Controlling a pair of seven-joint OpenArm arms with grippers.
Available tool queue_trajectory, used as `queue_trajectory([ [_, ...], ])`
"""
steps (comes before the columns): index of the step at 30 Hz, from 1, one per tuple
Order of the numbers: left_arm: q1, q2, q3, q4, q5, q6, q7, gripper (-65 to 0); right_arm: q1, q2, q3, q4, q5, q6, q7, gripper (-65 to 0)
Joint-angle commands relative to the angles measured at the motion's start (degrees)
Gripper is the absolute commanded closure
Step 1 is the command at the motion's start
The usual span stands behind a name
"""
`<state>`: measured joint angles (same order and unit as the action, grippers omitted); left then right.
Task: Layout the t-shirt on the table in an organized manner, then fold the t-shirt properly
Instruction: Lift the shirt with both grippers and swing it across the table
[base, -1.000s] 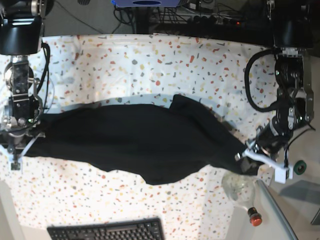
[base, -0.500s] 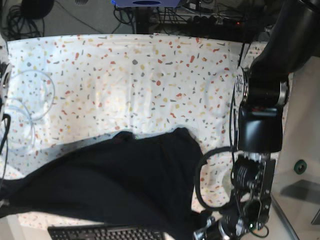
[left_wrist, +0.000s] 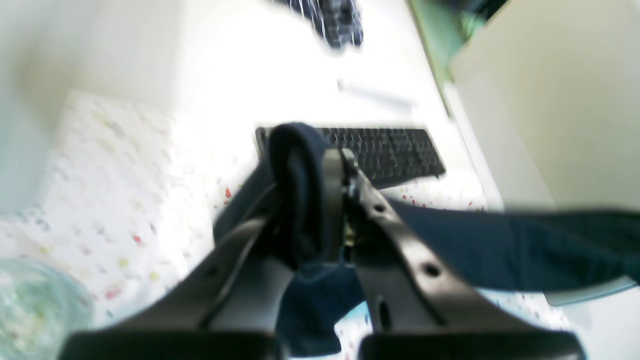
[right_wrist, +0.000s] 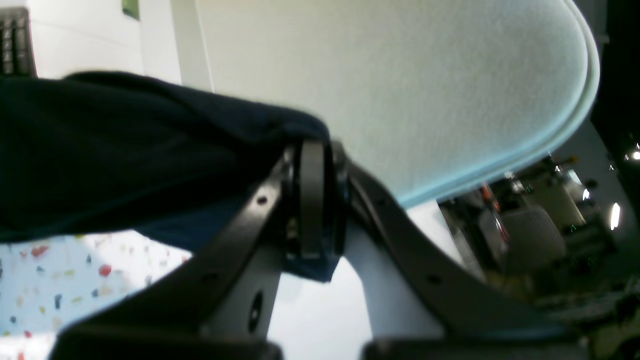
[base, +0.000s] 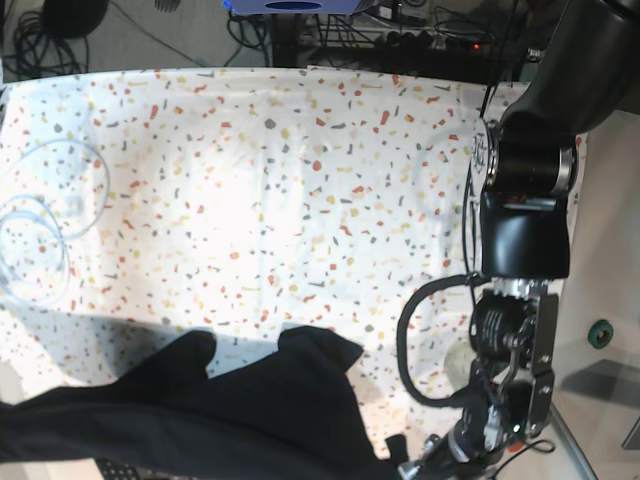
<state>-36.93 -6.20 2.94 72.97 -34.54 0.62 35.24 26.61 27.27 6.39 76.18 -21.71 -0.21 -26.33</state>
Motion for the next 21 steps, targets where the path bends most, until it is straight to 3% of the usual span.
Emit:
queue_trajectory([
  [1, 1.28, -0.79, 0.18, 2.77, -0.49, -0.49, -0.74, 0.0, -1.42, 0.73, 0.42, 1.58, -0.57, -0.8, 0.26, 0.0],
  [5, 12.71, -3.43, -0.26, 8.39, -0.14, -0.58, 1.02, 0.0, -10.57, -2.96, 2.0, 2.19, -0.48, -0.98, -2.02, 0.0],
  [9, 22.73, -6.59, -0.26, 10.24, -0.05, -0.58, 0.67, 0.0, -17.95, -9.38, 7.98, 3.51, -0.4, -0.89, -1.76, 0.0],
  [13, 31.87, -9.67, -0.17, 10.42, 0.04, -0.58, -4.17, 0.0, -25.78, -14.56, 8.07, 6.41, -0.4, -0.89, -1.67, 0.0],
  [16, 36.18, -11.34, -0.17, 10.33, 0.04, -0.58, -6.98, 0.0, -29.38, -17.99, 8.07, 7.29, -0.4, -0.89, -1.67, 0.0],
  [21, 38.55, -12.57, -0.26, 8.92, 0.04, -0.58, -7.51, 0.0, -32.54, -20.63, 8.07, 9.22, -0.4, -0.89, -1.67, 0.0],
])
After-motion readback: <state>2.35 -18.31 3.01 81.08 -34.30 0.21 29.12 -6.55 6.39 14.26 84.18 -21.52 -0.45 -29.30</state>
